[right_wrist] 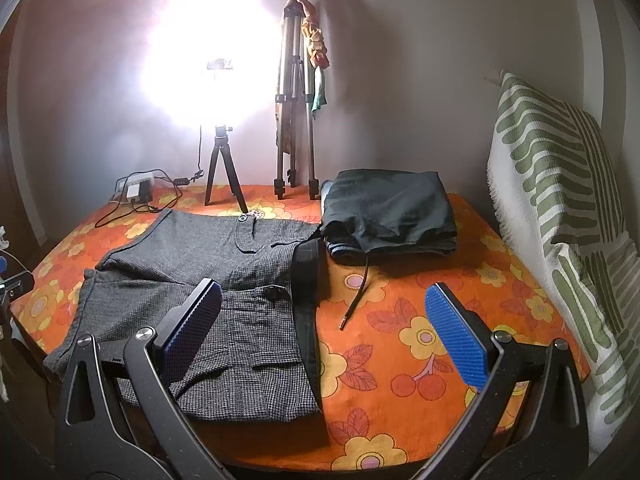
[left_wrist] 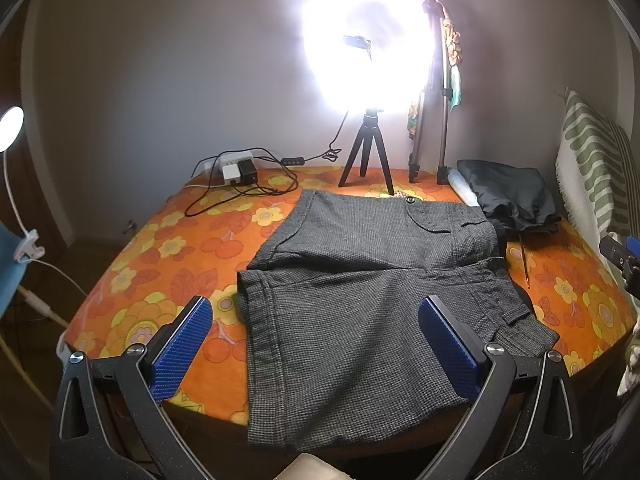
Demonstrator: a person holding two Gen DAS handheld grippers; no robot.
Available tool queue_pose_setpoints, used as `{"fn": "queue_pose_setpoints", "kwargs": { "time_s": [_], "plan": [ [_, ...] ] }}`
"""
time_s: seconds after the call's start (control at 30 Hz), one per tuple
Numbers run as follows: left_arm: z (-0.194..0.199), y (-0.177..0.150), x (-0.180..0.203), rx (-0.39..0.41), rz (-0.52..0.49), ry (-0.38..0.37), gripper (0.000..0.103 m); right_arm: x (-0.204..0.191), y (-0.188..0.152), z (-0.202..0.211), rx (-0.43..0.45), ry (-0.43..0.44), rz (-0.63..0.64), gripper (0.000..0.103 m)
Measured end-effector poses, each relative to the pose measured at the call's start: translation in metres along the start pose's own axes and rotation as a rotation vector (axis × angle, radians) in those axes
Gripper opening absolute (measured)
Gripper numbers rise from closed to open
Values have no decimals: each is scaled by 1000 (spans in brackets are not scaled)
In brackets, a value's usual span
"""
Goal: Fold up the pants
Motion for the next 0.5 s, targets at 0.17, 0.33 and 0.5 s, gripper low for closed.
{"fn": "queue_pose_setpoints", "kwargs": {
  "time_s": [0.17, 0.33, 0.5],
  "plan": [
    [0, 1, -1, 2, 2, 1, 103, -1, 2, 1, 8, -1, -2, 103],
    [0, 1, -2, 2, 3, 2, 103, 2, 5, 8, 41, 5, -6, 103],
    [1, 2, -3, 9, 6, 5, 103, 3, 5, 11, 59, 4, -11, 103]
  ]
}}
Point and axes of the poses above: each gripper's, at about its wrist camera, not at the fingertips, and z roughly against the way its jaws point, x to its right, y to its top, the point moved 4 cm from there along -z, roughly the way its jaws point, and after that the axes turned 11 degrees about y, right-handed, at the moved point
